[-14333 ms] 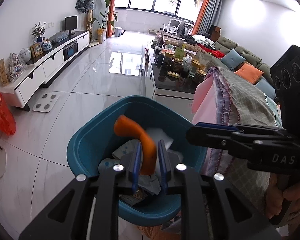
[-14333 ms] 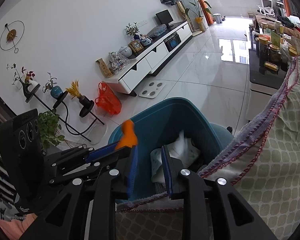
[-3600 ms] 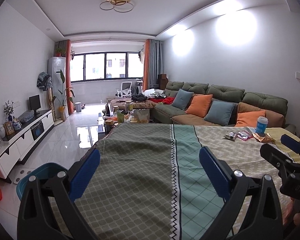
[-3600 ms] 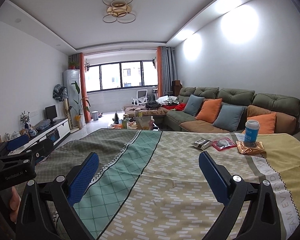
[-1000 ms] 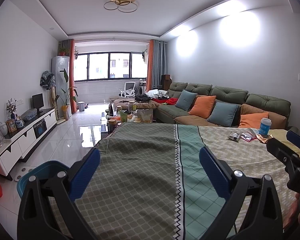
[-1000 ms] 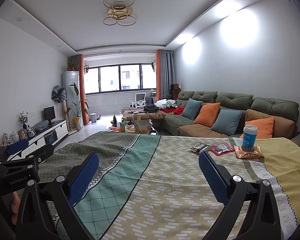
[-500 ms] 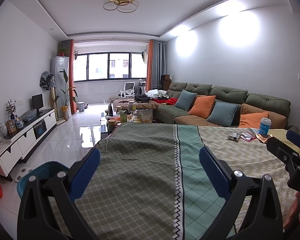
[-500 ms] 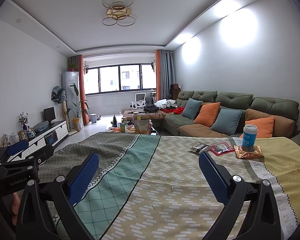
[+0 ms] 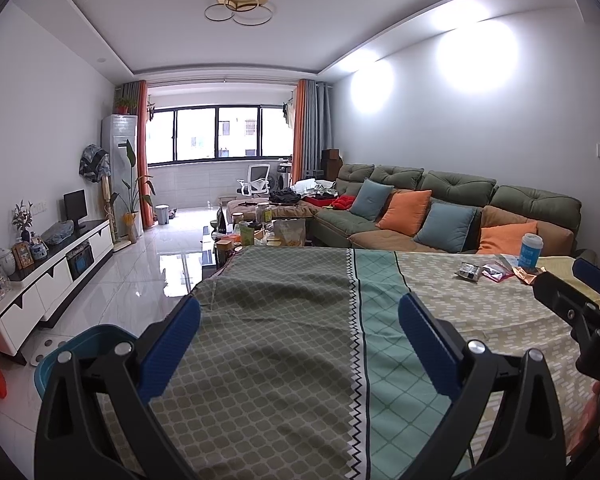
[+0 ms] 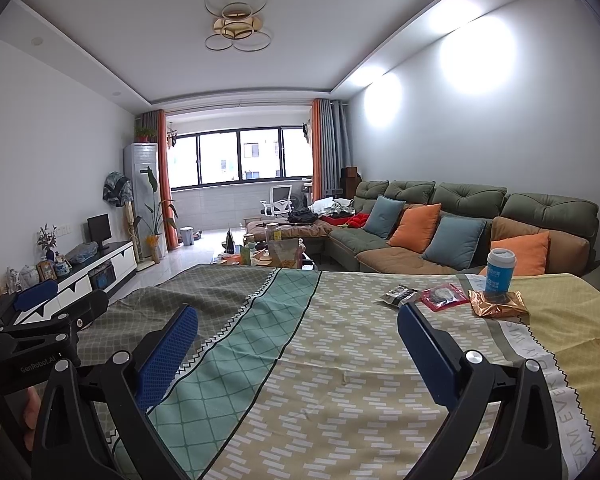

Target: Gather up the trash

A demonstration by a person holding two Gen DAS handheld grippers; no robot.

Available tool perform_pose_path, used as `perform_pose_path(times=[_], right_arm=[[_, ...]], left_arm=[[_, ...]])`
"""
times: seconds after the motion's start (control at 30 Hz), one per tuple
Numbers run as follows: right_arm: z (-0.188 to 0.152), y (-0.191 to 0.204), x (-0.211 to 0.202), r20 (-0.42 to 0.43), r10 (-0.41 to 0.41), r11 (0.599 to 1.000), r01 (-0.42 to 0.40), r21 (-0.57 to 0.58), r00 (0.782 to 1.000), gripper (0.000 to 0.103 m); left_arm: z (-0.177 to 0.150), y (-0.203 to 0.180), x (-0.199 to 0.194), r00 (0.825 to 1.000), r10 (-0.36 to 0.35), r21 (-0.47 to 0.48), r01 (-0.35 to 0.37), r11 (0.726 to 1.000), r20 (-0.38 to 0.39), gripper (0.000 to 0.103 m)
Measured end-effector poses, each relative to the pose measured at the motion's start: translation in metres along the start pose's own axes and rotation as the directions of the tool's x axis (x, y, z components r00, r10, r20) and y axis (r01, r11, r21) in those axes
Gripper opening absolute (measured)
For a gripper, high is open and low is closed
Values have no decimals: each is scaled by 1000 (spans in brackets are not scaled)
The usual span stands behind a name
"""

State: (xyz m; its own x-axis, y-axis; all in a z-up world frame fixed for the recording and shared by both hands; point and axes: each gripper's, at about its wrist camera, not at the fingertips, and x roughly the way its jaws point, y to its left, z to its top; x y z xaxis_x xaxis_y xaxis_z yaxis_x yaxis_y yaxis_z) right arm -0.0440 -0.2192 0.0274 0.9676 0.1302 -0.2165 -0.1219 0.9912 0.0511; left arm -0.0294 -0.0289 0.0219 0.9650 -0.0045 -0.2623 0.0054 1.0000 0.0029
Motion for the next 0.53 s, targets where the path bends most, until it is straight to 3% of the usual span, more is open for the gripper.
perform_pose_path(times=[0.17, 0.33, 0.47, 0.53], right_arm=[[1, -1, 0, -4, -2, 1000, 2, 0, 1000, 99], [2, -10, 4, -28, -17, 1000, 18, 13, 999, 99], [2, -25, 13, -77, -54, 999, 54, 6, 996, 99], [2, -36, 22, -121, -76, 997, 76, -5, 990, 99]], left_arm=[[0, -2, 3, 1000, -1, 20, 1, 1000, -4, 99], [0, -2, 28, 994, -5, 34, 9, 999, -111, 100], [3, 8, 68, 973, -16, 22, 21, 1000, -232, 100], [3, 11, 96, 951, 13, 43, 0, 999, -309, 100]])
